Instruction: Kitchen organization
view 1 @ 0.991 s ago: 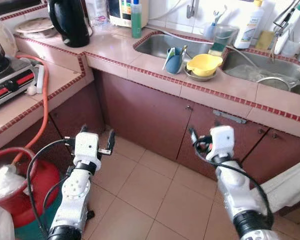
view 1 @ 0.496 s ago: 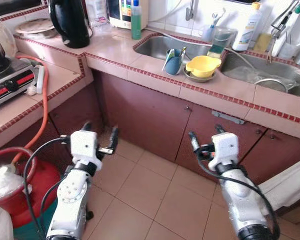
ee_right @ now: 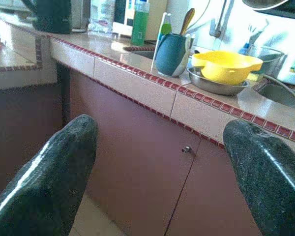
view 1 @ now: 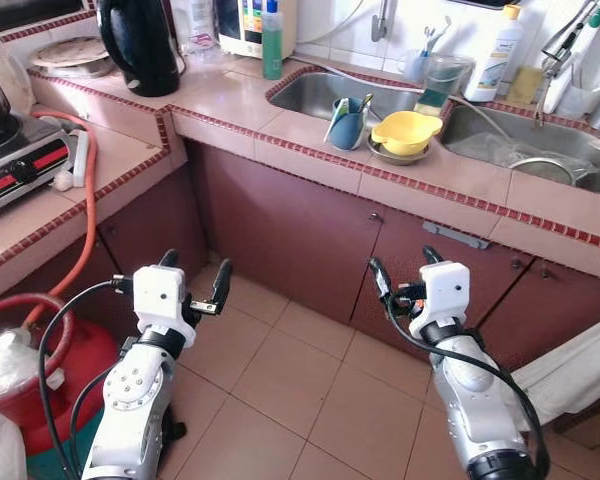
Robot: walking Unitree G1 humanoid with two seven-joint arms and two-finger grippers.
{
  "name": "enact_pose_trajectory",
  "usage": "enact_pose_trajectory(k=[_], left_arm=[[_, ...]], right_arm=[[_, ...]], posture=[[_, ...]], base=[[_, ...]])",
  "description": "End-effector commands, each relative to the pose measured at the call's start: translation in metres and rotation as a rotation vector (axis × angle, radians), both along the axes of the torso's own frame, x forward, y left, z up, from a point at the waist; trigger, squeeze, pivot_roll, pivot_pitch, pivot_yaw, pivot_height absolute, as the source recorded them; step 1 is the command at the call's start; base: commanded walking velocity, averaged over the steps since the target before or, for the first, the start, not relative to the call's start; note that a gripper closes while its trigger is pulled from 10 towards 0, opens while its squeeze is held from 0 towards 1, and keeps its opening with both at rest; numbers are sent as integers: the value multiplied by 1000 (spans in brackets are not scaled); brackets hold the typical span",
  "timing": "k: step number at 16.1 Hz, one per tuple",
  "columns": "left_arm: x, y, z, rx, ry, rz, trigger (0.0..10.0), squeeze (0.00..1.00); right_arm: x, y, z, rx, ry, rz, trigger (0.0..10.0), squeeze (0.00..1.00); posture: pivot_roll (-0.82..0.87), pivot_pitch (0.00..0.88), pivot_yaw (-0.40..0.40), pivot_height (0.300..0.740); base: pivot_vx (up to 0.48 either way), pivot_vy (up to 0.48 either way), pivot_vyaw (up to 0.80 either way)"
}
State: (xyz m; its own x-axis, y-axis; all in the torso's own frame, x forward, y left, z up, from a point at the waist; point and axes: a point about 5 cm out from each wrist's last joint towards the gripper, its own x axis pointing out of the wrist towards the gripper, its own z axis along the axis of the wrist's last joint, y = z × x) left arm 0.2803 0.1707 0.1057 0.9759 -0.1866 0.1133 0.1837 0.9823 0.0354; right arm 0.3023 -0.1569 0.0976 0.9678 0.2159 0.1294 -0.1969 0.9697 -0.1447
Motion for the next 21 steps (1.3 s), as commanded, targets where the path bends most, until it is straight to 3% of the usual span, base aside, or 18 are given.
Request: enact_pose_trajectory(k=[1,6,21], left_arm=[[3,-1,6,5,-13,-6,10000,0],[7,-3,9,-2,-17,7,10000,0],[11,-8,7,11,3,15,10000,0]], right_arm=[[1,-1,5,-21,-21,3,10000,0],[4,3,10,23,-22,13,10000,0],[6,4,11,-13,2,22,10000,0]], posture=[[-101,0,-15,740],[-97,3,-17,740],[-105,7,-34,740]], base=[[0,0,0],[292,0,0],[316,0,0]])
